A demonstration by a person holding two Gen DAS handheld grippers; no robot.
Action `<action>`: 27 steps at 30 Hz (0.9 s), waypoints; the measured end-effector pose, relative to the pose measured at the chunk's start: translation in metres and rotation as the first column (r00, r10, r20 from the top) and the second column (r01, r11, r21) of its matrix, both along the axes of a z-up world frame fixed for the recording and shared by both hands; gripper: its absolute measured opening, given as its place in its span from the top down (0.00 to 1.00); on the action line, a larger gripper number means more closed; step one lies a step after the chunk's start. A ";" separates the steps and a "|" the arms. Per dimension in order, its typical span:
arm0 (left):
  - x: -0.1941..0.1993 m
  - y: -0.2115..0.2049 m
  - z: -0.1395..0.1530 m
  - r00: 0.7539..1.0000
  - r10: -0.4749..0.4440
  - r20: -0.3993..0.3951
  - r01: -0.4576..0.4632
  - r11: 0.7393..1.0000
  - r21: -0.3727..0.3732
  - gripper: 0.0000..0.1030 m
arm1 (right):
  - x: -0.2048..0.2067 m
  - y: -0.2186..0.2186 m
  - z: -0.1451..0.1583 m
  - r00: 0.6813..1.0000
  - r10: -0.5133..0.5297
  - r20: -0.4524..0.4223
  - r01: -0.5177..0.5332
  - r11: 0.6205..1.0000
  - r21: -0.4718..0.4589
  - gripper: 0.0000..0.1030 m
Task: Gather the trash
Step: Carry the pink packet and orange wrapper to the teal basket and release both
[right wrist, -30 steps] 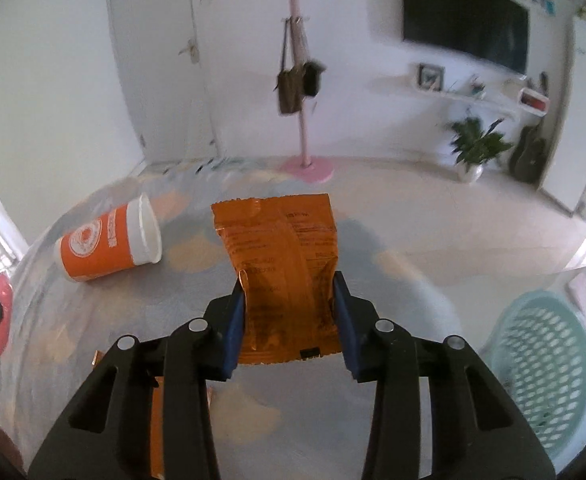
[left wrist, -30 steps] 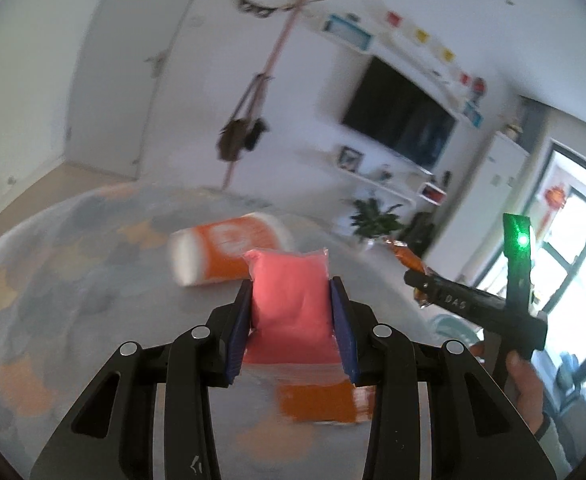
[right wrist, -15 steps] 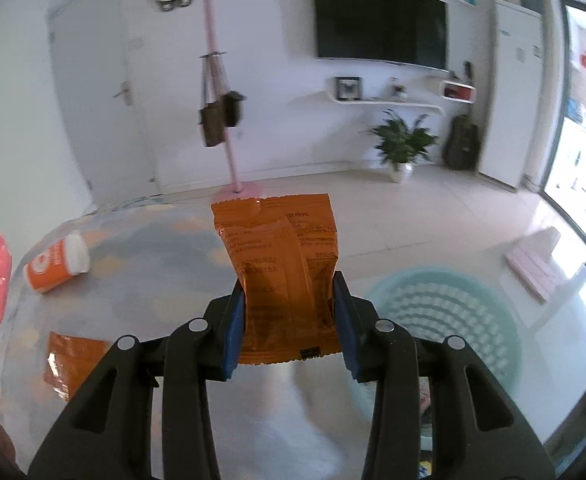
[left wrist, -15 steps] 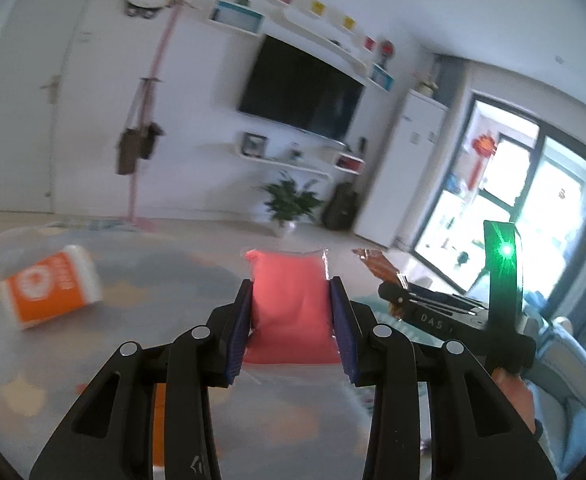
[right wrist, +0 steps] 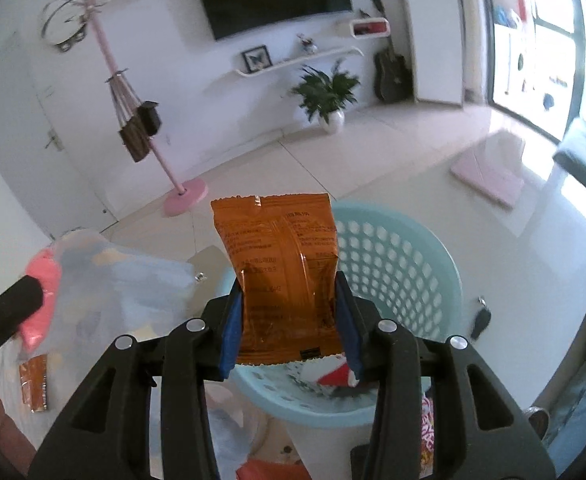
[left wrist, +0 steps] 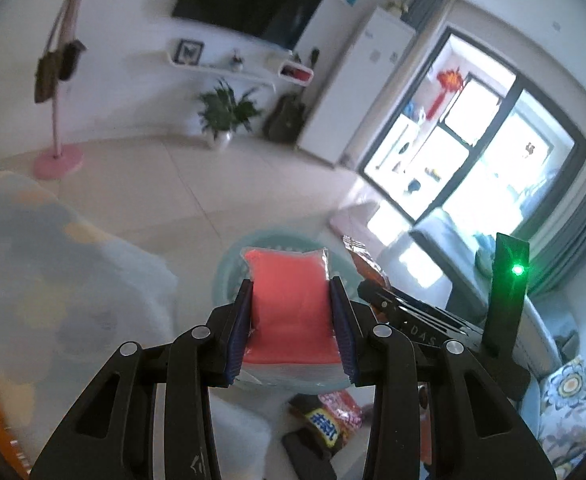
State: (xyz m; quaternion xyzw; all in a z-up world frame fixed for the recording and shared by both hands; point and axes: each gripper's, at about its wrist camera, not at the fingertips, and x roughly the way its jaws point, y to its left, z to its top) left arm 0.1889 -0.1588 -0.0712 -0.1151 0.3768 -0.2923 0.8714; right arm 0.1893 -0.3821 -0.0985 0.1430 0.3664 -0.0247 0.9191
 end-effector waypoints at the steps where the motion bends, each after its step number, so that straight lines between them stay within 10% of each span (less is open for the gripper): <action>1: 0.003 -0.005 -0.003 1.000 -0.005 -0.004 0.005 1.000 0.009 0.65 | 0.000 -0.006 -0.006 1.000 -0.012 -0.013 0.012 1.000 0.004 0.61; 18: 0.014 -0.074 -0.045 0.994 -0.100 -0.041 0.105 0.978 0.178 0.64 | 0.010 -0.058 -0.064 0.982 -0.073 -0.175 0.090 0.992 0.089 0.42; 22: 0.016 -0.076 -0.043 0.993 -0.111 -0.036 0.116 0.979 0.170 0.35 | 0.011 -0.062 -0.071 0.978 -0.059 -0.200 0.092 0.983 0.162 0.31; 27: 0.014 -0.070 -0.044 0.994 -0.102 -0.049 0.107 0.985 0.134 0.35 | 0.008 -0.073 -0.076 0.978 -0.059 -0.202 0.108 0.965 0.241 0.30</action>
